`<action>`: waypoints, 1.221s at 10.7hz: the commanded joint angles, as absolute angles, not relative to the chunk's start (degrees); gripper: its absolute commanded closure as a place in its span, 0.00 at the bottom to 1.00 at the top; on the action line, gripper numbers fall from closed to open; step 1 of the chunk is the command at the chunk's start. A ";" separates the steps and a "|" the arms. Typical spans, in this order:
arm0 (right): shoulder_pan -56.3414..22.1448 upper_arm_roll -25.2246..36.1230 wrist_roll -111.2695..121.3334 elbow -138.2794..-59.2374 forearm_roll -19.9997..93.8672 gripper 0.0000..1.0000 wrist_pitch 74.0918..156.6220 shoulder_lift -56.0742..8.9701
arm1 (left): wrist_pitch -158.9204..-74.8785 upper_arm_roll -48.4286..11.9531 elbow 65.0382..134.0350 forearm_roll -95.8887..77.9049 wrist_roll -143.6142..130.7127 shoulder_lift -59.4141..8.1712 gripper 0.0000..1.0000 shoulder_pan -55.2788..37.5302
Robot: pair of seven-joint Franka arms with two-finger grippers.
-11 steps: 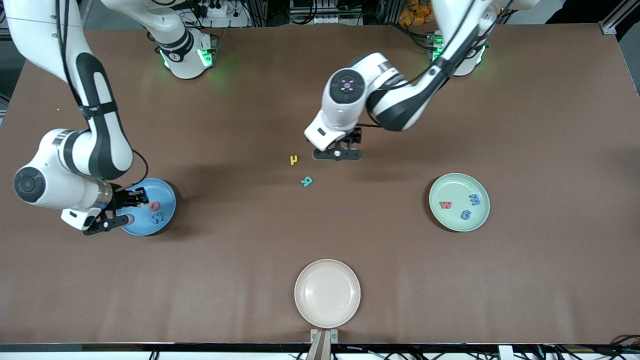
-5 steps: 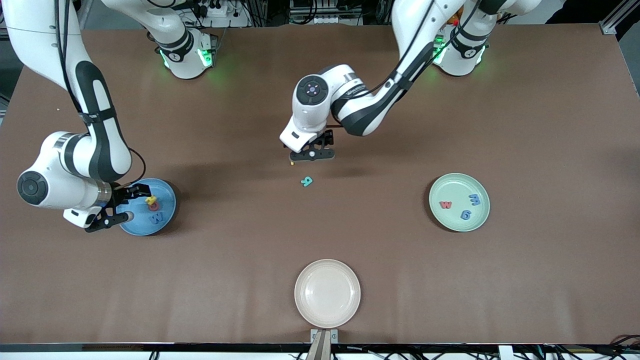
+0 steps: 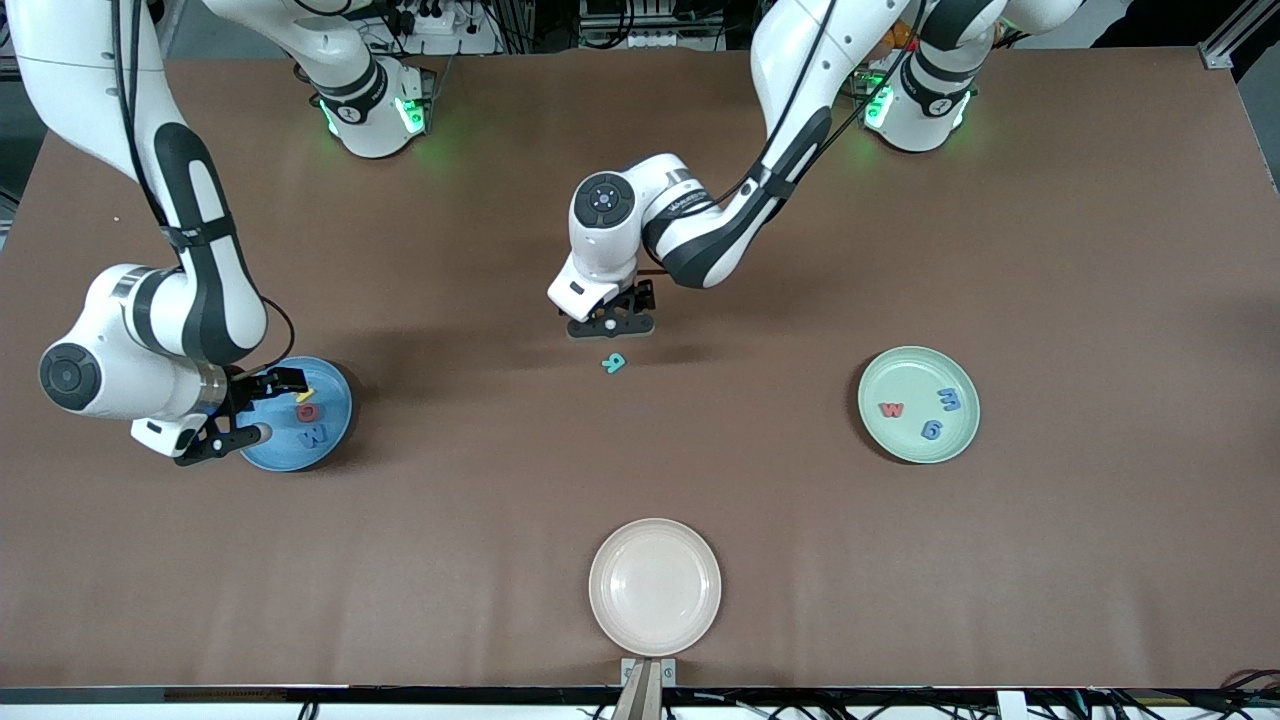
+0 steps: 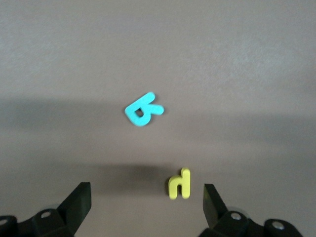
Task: Sort uppercase to blue plate, lowercase to green plate
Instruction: 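Release the H on the blue plate while the left gripper lowers, then grasp the yellow foam h with the left gripper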
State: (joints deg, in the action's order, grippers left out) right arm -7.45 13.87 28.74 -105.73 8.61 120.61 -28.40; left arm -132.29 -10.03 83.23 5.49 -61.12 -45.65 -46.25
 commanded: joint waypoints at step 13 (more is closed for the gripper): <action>-9.32 13.01 28.30 -104.85 8.79 0.00 120.76 -28.30 | -134.03 -4.66 75.23 4.75 -61.44 -54.75 0.23 -54.76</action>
